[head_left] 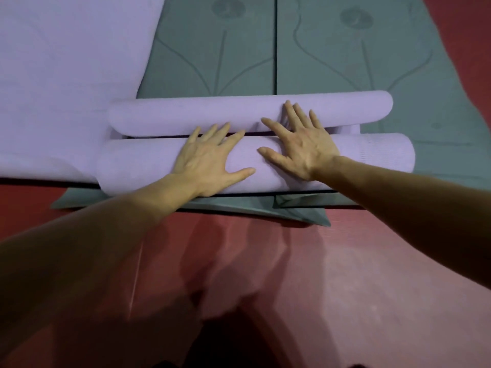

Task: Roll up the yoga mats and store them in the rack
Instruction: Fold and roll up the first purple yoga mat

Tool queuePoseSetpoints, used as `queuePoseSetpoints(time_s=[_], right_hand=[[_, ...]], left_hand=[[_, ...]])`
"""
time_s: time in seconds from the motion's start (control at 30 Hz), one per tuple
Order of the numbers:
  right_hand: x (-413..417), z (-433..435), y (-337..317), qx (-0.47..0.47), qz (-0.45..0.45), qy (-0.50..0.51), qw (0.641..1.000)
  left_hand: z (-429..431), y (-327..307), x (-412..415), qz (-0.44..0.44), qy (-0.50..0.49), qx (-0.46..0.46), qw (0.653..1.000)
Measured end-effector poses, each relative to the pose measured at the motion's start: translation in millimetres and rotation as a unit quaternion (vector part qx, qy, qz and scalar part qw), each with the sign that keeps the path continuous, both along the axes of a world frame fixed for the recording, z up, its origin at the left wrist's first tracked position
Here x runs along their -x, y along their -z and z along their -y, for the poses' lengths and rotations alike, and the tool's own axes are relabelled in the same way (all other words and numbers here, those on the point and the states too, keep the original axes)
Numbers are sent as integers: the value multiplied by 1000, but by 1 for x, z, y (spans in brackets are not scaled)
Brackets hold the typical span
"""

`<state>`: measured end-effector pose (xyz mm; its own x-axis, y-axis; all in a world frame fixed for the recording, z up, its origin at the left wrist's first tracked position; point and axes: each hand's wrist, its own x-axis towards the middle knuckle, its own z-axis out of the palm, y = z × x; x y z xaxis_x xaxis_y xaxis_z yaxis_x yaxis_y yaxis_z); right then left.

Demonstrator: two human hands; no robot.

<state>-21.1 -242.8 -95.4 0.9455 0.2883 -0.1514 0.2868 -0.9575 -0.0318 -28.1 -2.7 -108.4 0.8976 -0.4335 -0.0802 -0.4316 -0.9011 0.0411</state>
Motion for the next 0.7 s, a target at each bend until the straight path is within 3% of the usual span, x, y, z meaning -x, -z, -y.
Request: queuePoseSetpoints(time_s=[0.13, 0.37, 0.6, 0.7], right_hand=[[21, 4, 8, -15, 34, -16, 999], [11, 8, 7, 20, 17, -19, 999], [15, 6, 7, 2, 8, -8, 1000], [23, 8, 3, 10, 2, -13, 1000]], left_hand=[[0, -1, -10, -3, -11, -7, 1000], [5, 2, -5, 56, 18, 40, 997], [1, 2, -15, 30, 49, -59, 997], [5, 0, -17, 24, 44, -62, 997]])
